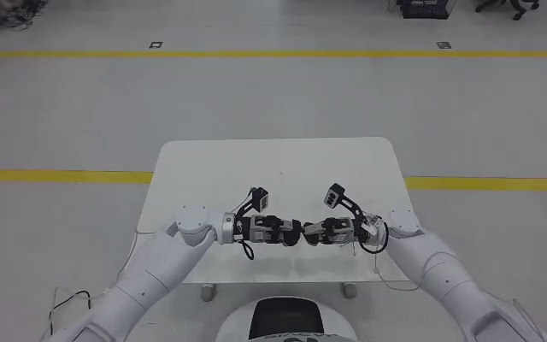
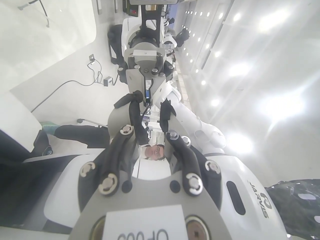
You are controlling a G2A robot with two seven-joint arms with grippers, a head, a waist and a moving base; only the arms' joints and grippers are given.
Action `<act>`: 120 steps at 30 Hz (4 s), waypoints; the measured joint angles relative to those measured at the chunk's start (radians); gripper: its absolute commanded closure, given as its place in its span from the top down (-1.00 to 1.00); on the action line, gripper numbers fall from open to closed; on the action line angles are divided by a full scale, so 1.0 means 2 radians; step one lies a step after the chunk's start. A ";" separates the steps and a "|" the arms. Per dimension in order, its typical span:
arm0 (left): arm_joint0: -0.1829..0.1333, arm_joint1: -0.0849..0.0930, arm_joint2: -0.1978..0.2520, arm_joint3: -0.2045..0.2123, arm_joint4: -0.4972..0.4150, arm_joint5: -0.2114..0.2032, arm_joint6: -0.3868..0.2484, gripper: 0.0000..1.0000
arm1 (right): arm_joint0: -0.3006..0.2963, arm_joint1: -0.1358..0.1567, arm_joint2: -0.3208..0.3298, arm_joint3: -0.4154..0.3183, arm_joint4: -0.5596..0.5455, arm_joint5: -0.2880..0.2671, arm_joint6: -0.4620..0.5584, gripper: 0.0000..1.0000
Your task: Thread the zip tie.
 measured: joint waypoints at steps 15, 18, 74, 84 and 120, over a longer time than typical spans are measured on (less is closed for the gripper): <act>-0.006 0.000 0.009 0.005 -0.004 -0.004 0.001 -0.70 | 0.010 -0.001 -0.013 0.015 0.008 -0.002 0.000 -1.00; -0.007 0.000 0.010 0.005 -0.004 -0.004 0.001 -0.70 | 0.012 -0.002 -0.015 0.017 0.008 -0.001 0.000 -1.00; -0.013 0.006 0.025 0.003 -0.007 -0.003 0.012 -1.00 | 0.007 -0.010 -0.004 0.017 -0.003 -0.016 0.000 -1.00; -0.013 0.008 0.025 0.004 -0.008 -0.006 0.014 -1.00 | 0.006 -0.010 0.000 0.016 0.000 -0.013 0.000 1.00; -0.004 0.021 -0.025 0.009 0.048 -0.158 0.013 -1.00 | -0.033 0.011 0.061 -0.029 -0.007 -0.027 0.000 1.00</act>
